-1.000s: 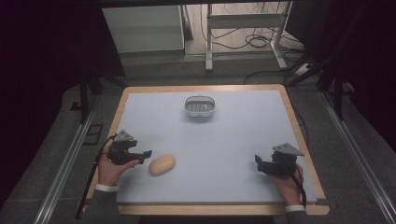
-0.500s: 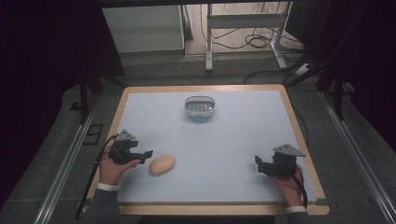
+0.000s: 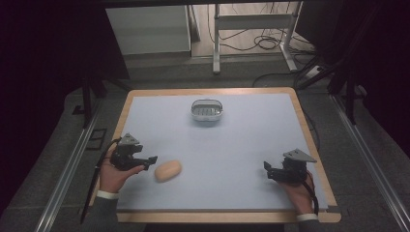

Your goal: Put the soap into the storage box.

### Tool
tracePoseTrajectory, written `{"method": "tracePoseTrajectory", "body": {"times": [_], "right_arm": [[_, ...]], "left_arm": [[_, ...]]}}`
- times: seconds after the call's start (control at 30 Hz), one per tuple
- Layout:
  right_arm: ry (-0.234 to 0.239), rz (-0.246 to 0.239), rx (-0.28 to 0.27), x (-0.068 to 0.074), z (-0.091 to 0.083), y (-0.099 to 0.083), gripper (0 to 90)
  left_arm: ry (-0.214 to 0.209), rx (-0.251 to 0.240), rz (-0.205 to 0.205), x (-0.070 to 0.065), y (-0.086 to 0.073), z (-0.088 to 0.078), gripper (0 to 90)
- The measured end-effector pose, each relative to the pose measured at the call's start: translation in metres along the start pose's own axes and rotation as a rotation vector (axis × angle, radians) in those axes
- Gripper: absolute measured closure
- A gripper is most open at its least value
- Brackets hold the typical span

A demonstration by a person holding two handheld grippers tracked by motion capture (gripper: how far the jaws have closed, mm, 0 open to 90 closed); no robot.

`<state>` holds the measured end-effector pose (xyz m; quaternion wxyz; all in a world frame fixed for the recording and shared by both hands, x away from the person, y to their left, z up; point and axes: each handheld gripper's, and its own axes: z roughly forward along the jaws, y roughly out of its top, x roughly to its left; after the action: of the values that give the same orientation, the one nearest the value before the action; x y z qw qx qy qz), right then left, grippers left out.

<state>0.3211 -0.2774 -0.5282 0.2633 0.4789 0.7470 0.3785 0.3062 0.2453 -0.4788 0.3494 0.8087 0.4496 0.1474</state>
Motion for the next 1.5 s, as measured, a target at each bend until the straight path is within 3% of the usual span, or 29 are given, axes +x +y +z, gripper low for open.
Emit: {"method": "tracePoseTrajectory", "body": {"times": [0.23, 0.9, 1.5], "right_arm": [[-0.011, -0.009, 0.0, 0.001, 0.0, 0.0, 7.9], [-0.017, 0.002, -0.01, 0.001, -0.001, 0.0, 7.9], [-0.02, -0.005, -0.008, 0.001, -0.001, 0.0, 7.9]], "left_arm": [[-0.025, 0.015, 0.029, -0.004, 0.007, -0.002, 22.7], [-0.046, 0.071, 0.114, -0.02, 0.019, 0.008, 22.9], [-0.073, 0.115, 0.15, -0.031, 0.023, 0.02, 22.6]]}}
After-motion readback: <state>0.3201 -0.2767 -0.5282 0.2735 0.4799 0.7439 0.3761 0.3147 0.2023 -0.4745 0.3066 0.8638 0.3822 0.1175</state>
